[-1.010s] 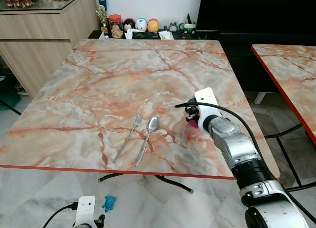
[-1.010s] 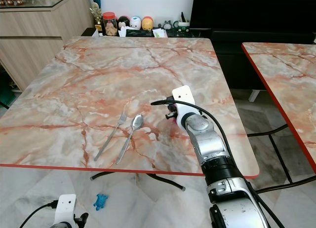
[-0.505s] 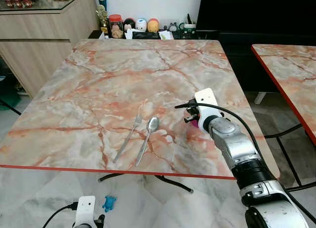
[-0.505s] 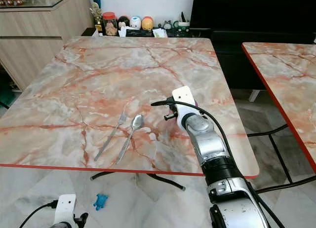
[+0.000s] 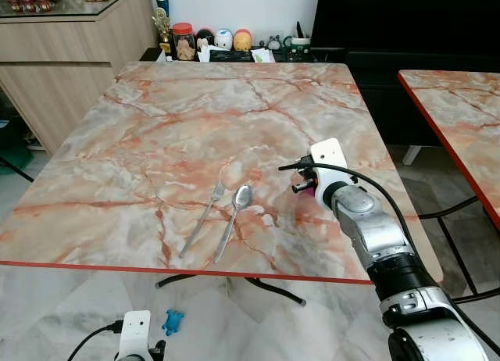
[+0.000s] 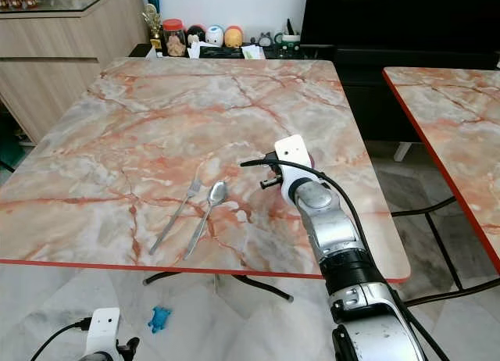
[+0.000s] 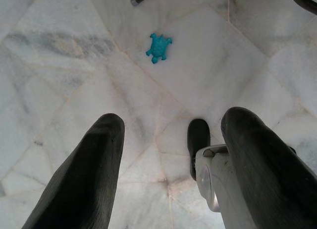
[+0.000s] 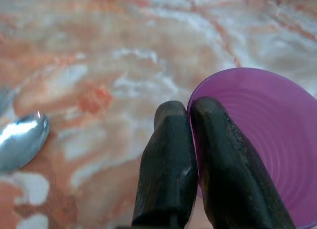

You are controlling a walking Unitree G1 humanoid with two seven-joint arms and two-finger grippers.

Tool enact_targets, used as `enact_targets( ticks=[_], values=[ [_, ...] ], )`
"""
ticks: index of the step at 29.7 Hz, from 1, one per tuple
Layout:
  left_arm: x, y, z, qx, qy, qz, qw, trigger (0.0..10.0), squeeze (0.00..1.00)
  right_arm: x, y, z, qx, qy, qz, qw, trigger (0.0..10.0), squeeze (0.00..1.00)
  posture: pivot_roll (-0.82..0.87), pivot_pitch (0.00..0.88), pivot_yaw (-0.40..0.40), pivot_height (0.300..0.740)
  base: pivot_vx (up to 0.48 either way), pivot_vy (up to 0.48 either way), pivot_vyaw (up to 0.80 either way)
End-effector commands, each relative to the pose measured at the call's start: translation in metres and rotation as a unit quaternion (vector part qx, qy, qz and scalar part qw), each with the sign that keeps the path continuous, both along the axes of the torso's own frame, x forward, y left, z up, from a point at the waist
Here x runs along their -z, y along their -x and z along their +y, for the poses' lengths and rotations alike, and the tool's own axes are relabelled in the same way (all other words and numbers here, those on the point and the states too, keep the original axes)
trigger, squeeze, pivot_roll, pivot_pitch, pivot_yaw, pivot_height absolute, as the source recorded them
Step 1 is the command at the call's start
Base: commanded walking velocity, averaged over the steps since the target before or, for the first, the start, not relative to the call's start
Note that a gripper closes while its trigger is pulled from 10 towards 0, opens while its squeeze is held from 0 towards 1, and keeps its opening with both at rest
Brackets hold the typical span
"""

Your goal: Setting the table

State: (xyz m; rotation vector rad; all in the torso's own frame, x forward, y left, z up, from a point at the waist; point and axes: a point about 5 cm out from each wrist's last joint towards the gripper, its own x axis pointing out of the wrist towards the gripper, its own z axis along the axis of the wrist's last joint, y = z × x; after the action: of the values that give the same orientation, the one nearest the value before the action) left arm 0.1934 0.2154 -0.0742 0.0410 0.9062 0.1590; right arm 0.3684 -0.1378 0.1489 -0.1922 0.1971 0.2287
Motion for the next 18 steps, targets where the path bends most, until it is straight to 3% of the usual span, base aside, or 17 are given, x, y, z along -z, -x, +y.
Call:
enact_targets(
  ticks=[1,4,8,11,15,18],
  values=[
    [0.004,0.009,0.004,-0.001,-0.004,0.019,1.0,10.0,0.0,-0.018,0.005,-0.005,0.021,-0.024,-0.088,0.996,10.0,0.0,0.0,0.019,0.007,0.74,0.0,0.0,0.0],
    [0.004,0.009,0.004,0.003,-0.006,0.02,1.0,10.0,0.0,-0.022,0.021,-0.012,0.042,-0.044,-0.157,0.986,10.0,0.0,-0.01,0.022,0.009,0.74,0.0,0.0,0.0],
    [0.004,0.01,0.004,0.003,-0.006,0.021,1.0,10.0,0.0,-0.013,0.044,-0.019,0.078,-0.056,-0.201,0.975,10.0,0.0,-0.01,0.022,0.009,0.74,0.0,0.0,0.0],
    [0.004,0.01,0.005,0.003,-0.006,0.021,1.0,10.0,0.0,-0.01,0.052,-0.023,0.094,-0.067,-0.216,0.97,10.0,0.0,-0.01,0.023,0.011,0.74,0.0,0.0,0.0],
    [0.004,0.01,0.006,0.002,-0.007,0.022,1.0,10.0,0.0,-0.004,0.071,-0.041,0.165,-0.098,-0.252,0.949,10.0,0.0,-0.01,0.019,0.016,0.74,0.0,0.0,0.0],
    [0.004,0.01,0.006,0.002,-0.008,0.022,1.0,10.0,0.0,-0.005,0.073,-0.039,0.16,-0.103,-0.258,0.947,10.0,0.0,-0.01,0.016,0.018,0.74,0.0,0.0,0.0]
  ],
)
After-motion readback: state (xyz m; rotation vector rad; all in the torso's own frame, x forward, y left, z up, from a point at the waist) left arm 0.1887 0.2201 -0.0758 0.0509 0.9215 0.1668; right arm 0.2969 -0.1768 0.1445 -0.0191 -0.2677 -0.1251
